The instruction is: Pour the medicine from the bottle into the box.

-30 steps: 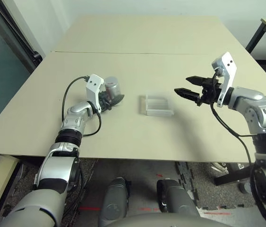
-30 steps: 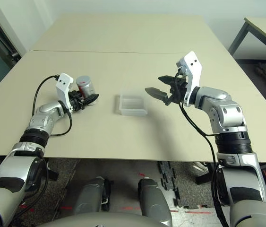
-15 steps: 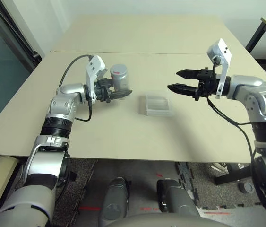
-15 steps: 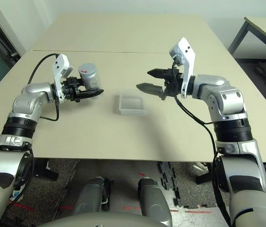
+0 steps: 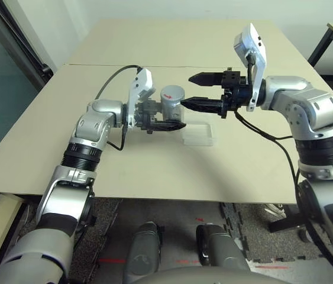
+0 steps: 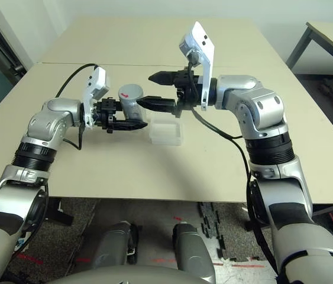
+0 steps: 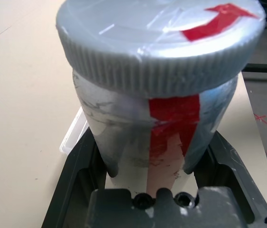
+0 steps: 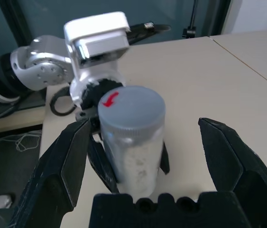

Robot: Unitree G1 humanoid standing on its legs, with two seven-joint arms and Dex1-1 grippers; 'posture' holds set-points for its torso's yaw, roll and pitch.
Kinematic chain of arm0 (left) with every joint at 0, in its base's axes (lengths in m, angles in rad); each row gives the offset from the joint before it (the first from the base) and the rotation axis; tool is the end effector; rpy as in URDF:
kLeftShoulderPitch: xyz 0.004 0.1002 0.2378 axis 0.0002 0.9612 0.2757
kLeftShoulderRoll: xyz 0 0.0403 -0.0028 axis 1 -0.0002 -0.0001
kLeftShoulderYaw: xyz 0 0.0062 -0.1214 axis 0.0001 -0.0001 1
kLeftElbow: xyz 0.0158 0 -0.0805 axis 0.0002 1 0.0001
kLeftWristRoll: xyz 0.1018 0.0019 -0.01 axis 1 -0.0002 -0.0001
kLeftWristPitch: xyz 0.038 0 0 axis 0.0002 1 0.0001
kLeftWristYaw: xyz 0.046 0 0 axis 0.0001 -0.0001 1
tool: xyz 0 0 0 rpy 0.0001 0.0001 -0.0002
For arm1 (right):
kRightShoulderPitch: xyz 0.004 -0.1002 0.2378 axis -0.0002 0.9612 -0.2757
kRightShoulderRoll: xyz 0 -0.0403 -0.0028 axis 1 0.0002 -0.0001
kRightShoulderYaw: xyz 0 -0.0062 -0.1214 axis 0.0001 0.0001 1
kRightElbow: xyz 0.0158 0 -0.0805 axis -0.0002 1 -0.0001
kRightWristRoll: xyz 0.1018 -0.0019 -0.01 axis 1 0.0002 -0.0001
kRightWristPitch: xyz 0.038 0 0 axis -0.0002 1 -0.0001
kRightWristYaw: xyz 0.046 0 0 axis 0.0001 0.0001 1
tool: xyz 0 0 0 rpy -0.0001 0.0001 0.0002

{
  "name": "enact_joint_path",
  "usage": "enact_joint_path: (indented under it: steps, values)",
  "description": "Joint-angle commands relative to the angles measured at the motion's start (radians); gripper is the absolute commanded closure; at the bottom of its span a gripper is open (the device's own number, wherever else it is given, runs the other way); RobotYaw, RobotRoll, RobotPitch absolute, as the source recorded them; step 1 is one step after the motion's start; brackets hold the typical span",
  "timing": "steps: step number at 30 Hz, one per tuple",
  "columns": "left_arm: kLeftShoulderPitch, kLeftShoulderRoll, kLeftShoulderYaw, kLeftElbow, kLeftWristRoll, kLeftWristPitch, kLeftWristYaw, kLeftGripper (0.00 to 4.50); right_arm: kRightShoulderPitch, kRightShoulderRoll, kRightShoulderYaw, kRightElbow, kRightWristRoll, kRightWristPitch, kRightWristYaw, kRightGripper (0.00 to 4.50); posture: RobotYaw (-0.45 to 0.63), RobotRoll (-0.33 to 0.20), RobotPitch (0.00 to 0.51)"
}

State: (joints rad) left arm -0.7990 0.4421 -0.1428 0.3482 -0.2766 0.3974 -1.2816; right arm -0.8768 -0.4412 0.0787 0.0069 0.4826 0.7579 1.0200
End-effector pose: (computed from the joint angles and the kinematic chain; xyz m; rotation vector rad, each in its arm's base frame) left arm 0.3437 0.1845 0.1730 0.2211 0.1422 -1.3788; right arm 0.3199 -0.1591 0.2346 -0.1280 0.0154 1.3113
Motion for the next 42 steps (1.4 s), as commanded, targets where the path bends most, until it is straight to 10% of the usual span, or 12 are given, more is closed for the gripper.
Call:
enact_joint_path:
  steps: [1,12,19,32,42]
  values:
    - [-0.012,-0.010,-0.029,-0.012,0.006,-0.014,-0.012,1.82,-0.012,0.013,0.026,-0.027,0.015,0.019,-0.003,0.00,0.05,0.000,0.075]
    - [-0.021,-0.020,-0.045,-0.013,0.002,-0.010,-0.007,1.82,-0.010,0.036,0.050,-0.020,0.010,0.017,-0.014,0.00,0.05,0.000,0.094]
    - [-0.019,-0.026,-0.049,-0.024,0.001,0.000,-0.005,1.82,-0.006,0.032,0.058,-0.014,0.001,0.013,-0.017,1.93,0.05,0.000,0.102]
    - [-0.038,-0.030,-0.063,-0.109,-0.026,0.049,-0.038,1.82,-0.052,-0.007,0.105,0.064,0.008,-0.075,0.185,1.93,0.05,0.000,0.109]
    - [-0.039,-0.047,-0.108,-0.227,-0.044,0.086,-0.086,1.82,-0.297,0.067,0.170,0.594,-0.084,-0.499,0.588,1.93,0.13,0.000,0.116]
